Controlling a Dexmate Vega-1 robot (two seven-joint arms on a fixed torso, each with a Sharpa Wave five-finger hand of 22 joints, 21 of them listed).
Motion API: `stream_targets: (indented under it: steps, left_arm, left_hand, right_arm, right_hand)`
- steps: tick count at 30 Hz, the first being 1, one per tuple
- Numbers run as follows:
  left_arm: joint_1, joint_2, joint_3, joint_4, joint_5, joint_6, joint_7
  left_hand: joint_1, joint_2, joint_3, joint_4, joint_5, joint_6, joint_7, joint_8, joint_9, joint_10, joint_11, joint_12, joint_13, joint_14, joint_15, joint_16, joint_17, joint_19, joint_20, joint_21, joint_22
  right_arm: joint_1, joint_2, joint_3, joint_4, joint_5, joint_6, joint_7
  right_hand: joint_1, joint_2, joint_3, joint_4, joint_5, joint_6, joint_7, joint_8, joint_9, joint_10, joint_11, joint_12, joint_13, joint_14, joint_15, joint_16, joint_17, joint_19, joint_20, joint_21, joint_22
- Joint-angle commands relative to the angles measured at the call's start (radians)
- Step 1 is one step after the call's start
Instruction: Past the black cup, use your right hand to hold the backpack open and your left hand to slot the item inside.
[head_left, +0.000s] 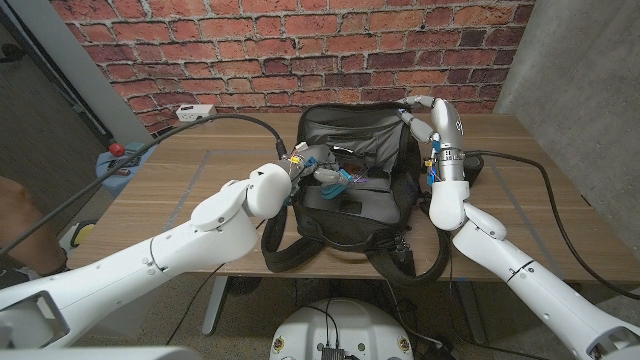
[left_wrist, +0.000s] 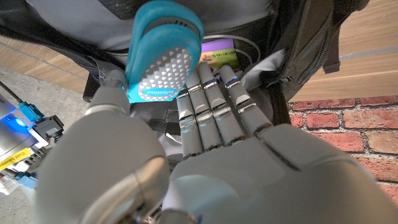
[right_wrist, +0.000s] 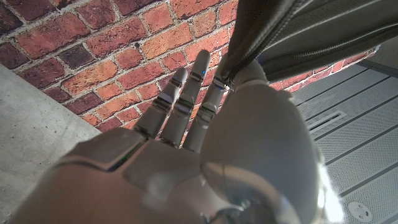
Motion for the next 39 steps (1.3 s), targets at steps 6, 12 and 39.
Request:
stream_targets:
  steps: [6, 12, 39]
  left_arm:
    - [-0.035, -0.051, 0.017, 0.068, -0.048, -0.054, -0.026]
    - [-0.038, -0.056, 0.023, 0.073, -0.041, -0.051, -0.017]
    - [-0.068, -0.083, 0.027, 0.135, -0.034, -0.087, -0.014]
  left_hand:
    - [0.029, 0.033, 0.013, -0.005, 0.006, 0.112, -0.03, 0.193, 0.045, 0.073, -0.061, 0.006, 0.007, 0.009, -0.002, -0.004, 0.005, 0.001, -0.002, 0.007, 0.002]
    - [0.03, 0.033, 0.013, -0.005, 0.007, 0.112, -0.028, 0.193, 0.045, 0.073, -0.059, 0.006, 0.009, 0.008, -0.001, -0.005, 0.007, -0.001, -0.001, 0.007, 0.002]
    - [0.023, 0.029, 0.001, -0.002, 0.006, 0.039, -0.034, 0.164, 0.036, 0.001, -0.049, -0.041, -0.005, -0.024, 0.018, -0.017, 0.023, -0.03, 0.015, 0.004, 0.001]
  right_arm:
    - [0.003, 0.008, -0.001, 0.006, 0.008, -0.017, -0.003]
    - [0.008, 0.008, -0.006, 0.01, 0.011, -0.014, -0.001]
    - [-0.001, 0.003, -0.006, 0.001, 0.016, -0.03, 0.007]
  right_hand:
    - [0.005, 0.012, -0.003, 0.0, 0.004, 0.008, -0.002, 0.003, 0.005, 0.007, 0.002, 0.002, 0.002, 0.012, -0.111, -0.002, 0.005, 0.002, -0.13, 0.01, 0.004]
    - [0.005, 0.013, -0.004, 0.0, 0.004, 0.008, -0.001, 0.003, 0.005, 0.008, 0.002, 0.001, 0.001, 0.012, -0.111, -0.002, 0.006, 0.003, -0.13, 0.01, 0.004]
    - [0.006, 0.014, -0.007, 0.001, 0.004, 0.01, -0.002, 0.003, 0.006, 0.008, 0.001, -0.001, 0.004, 0.014, -0.111, -0.006, 0.01, 0.003, -0.129, 0.01, 0.004]
